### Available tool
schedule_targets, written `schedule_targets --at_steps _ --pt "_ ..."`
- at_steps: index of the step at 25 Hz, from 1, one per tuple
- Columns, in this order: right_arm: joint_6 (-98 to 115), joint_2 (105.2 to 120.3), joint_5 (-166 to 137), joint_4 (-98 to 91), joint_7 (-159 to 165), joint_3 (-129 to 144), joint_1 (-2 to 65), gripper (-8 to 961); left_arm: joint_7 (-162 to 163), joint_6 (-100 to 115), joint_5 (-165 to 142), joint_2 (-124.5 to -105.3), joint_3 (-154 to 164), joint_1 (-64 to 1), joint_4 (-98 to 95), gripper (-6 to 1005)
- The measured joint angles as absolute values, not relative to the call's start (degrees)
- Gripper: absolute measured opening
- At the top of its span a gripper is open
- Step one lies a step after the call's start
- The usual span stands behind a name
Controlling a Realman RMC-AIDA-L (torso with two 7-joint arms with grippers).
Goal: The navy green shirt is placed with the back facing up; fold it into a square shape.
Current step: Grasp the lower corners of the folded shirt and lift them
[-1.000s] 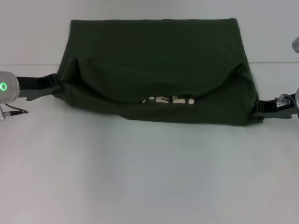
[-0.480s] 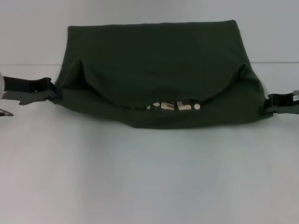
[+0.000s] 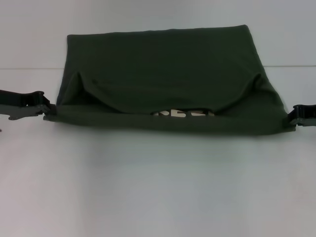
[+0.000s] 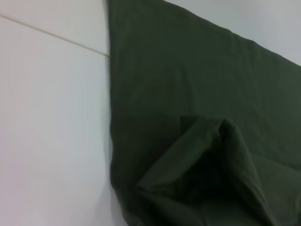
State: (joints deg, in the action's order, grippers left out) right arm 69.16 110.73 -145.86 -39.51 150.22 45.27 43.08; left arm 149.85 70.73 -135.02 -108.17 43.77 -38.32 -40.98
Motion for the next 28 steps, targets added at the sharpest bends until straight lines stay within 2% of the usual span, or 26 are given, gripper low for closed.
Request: schedule_targets --at_steps 12,19,28 --pt "84.4 111.24 -145.4 -44.3 149.6 43.7 40.0 52 145.5 86.1 -136.6 -108.24 43.8 -34.4 -46.5 -1" --pt "93.2 109.86 -145.5 -45.2 149.5 42.2 37.9 55 145.6 94.2 -141.1 -108.27 43.7 -32.6 -50.5 -1" --pt "98.9 109.58 -145.8 -45.2 148.6 41.9 36.6 60 144.1 102.4 -143.8 -108.12 43.2 -32.6 -51.5 0"
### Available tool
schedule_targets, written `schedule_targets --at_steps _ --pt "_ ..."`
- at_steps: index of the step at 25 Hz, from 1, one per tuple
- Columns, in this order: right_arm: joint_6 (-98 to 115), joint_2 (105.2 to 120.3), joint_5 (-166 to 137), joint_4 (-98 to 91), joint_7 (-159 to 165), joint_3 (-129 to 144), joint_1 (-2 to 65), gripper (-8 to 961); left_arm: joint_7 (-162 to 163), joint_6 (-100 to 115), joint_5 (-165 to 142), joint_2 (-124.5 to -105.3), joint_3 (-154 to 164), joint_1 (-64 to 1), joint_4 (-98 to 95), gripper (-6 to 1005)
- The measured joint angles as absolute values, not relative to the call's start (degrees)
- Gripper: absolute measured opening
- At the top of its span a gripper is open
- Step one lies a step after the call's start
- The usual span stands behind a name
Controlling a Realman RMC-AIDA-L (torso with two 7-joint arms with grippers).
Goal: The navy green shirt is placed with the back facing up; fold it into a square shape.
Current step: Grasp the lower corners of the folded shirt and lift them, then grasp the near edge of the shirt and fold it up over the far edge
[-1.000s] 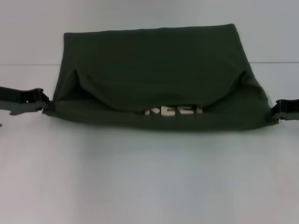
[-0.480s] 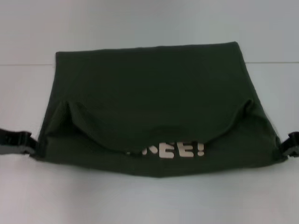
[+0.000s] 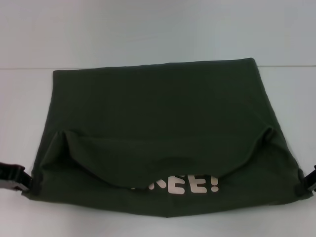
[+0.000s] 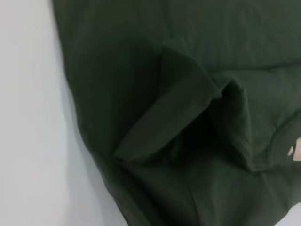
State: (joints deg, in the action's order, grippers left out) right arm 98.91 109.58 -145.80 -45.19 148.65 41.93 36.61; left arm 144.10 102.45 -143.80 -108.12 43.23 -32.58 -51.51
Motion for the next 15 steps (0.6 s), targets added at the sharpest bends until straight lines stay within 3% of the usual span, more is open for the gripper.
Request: schedule_targets --at_steps 5,10,15 --pt "98.3 108.34 -141.7 -45.1 145.7 34.6 37.4 62 142.4 102.5 -143.4 -107.59 36.4 -34.6 -51.1 0" --pt "91.7 106.56 -136.1 -44.2 145.7 31.0 39.3 65 143.8 99.3 -143.4 -104.58 30.9 -39.9 -45.2 0" --pt "76.4 106.43 -135.0 -39.9 146.2 32.0 42.6 67 149.2 89.1 -144.1 -104.27 32.9 -45.0 -41.0 -1"
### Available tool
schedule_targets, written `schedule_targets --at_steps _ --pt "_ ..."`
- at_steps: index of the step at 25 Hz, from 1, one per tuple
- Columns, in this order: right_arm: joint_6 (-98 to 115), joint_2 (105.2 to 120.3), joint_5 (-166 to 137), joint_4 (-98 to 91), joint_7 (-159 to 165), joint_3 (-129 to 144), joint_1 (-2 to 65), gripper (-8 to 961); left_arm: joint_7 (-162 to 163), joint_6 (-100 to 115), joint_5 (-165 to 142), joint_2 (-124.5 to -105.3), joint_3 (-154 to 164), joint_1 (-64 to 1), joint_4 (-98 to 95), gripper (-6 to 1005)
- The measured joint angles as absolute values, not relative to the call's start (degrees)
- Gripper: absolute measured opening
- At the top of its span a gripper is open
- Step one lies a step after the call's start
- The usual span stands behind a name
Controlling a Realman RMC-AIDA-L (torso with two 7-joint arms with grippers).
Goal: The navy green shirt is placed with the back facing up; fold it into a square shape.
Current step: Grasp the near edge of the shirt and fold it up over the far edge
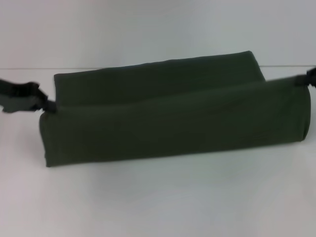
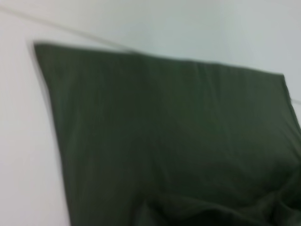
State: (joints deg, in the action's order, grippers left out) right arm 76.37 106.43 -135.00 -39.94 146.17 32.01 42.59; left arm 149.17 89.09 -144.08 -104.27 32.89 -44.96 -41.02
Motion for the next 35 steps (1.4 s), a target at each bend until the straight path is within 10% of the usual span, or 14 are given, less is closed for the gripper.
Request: schedule_targets --at_steps 13,25,35 --pt "41.3 111.58 -135.7 -31.4 145.1 45.3 47.3 74 157.3 66.5 -147.6 -109.06 38.5 -50.1 -38.4 -1" --pt "37.1 111.25 -134.6 -34.4 146.1 45.8 52.1 80 159.9 61.5 -148.7 -108.73 38.6 -51.7 -39.9 0" --pt "20.4 112.09 -134.7 -24.8 145.2 53.7 55.2 85 160.4 52.1 -150.3 -112.02 40.0 -52.2 -37.0 0"
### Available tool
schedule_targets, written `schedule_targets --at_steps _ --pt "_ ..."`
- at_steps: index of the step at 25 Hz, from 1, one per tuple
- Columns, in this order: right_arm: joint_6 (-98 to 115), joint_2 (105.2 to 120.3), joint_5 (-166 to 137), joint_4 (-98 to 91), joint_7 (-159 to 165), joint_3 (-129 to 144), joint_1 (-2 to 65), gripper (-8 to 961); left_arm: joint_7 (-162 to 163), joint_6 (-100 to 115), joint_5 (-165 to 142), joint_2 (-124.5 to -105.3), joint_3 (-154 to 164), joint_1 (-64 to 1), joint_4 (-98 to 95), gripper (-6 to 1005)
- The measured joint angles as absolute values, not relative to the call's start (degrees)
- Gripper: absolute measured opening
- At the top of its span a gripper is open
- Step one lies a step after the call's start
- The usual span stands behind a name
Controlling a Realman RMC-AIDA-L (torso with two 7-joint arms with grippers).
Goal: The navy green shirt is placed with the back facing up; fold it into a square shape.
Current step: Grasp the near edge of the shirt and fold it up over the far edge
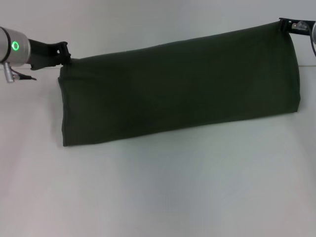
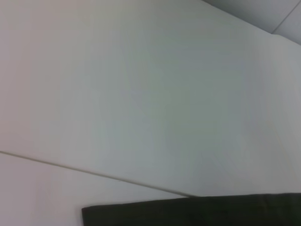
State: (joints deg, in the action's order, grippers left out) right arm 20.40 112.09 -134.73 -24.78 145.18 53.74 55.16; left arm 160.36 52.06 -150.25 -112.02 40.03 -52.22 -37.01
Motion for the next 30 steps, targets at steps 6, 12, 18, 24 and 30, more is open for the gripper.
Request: schedule_targets --at_steps 6,12,18,24,30 --pt "20.3 111.67 -134.7 -25.0 145.2 53.9 55.4 88 160.4 50.6 -150.4 -112.79 39.5 -51.6 -37.8 -1" --pt "19.2 111.88 -134.7 -24.8 145.1 53.9 56.0 91 160.5 49.9 -150.4 -113.08 39.5 -51.6 -38.0 -1" --pt "17.3 112.3 -134.7 -24.9 145.0 54.1 56.3 94 160.5 49.3 -150.4 -113.53 39.6 -51.6 -38.2 -1" --pt "15.3 112.79 -134.7 -24.5 144.9 54.8 57.1 97 160.5 48.4 -150.4 -113.94 39.7 -51.5 -38.2 0" --pt "14.8 112.81 -134.7 -24.5 144.9 54.8 57.4 100 160.4 48.0 -150.1 -113.94 39.8 -51.5 -38.2 6"
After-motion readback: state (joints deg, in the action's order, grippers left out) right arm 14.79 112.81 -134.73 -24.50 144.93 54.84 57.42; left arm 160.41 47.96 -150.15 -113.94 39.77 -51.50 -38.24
